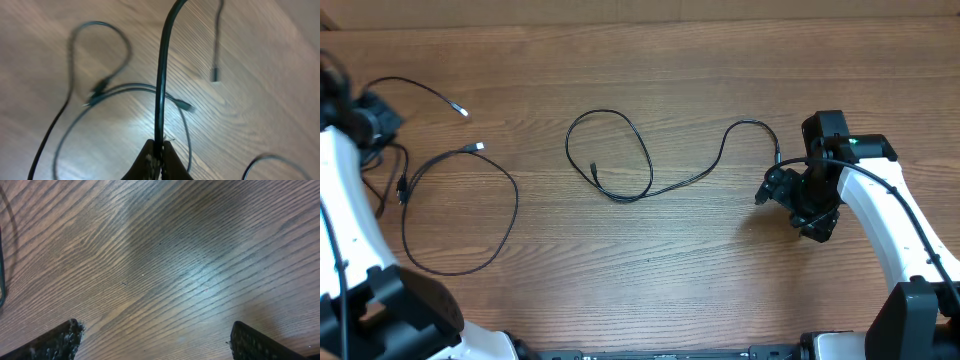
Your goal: Untangle cables
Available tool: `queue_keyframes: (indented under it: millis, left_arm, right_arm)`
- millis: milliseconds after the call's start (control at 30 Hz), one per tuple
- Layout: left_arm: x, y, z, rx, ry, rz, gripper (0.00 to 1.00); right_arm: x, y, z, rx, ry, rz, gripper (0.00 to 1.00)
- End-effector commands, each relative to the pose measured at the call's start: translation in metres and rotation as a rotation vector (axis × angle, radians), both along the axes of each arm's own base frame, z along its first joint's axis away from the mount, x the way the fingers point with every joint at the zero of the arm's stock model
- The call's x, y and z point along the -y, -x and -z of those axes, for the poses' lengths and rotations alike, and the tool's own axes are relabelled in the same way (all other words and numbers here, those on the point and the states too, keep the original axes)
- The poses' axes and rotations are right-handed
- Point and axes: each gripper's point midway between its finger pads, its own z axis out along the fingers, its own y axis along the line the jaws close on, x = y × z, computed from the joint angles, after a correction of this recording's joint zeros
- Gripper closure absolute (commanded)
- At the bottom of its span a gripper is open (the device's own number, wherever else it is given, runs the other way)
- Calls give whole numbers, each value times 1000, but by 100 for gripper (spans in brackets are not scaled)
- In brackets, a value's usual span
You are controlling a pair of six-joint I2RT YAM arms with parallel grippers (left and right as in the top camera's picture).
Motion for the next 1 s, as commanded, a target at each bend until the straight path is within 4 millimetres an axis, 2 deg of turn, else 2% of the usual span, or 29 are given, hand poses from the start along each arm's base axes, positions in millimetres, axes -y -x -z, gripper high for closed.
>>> queue_keyframes:
  millis: [0, 200, 233, 300, 367, 500, 667, 733, 900, 933, 967]
  left_arm:
    - [-4, 15, -8, 12, 60, -67, 96]
    - [13, 41, 11, -114, 137, -72, 95]
    - [15, 44, 12, -125, 145, -71, 91]
    - [17, 45, 13, -130, 156, -69, 60]
    - [19, 44, 13, -125, 165, -62, 40]
    - [30, 37, 10, -89, 218, -31, 33]
    - [59, 12, 1, -1, 257, 160, 34]
    - [90, -8, -5, 46, 237, 339, 33]
    - [161, -38, -9, 93, 152, 682, 25]
    - [194, -47, -5, 95, 127, 805, 22]
    - [209, -49, -3, 93, 118, 858, 21]
  right_arm:
    - [0, -2, 1, 6, -4, 2, 7]
    - [0, -1, 1, 5, -4, 2, 7]
    - [0, -1, 1, 3, -4, 1, 7]
    - [0, 0, 1, 0, -3, 1, 7]
    - [0, 0, 1, -1, -3, 1, 7]
    - [0, 0, 1, 0, -3, 1, 7]
    - [0, 0, 1, 0, -4, 1, 6]
    - [0, 0, 1, -1, -4, 2, 6]
    - [0, 0, 1, -1, -4, 2, 5]
    - [0, 0, 1, -2, -4, 2, 5]
    - [0, 1, 1, -3, -4, 2, 5]
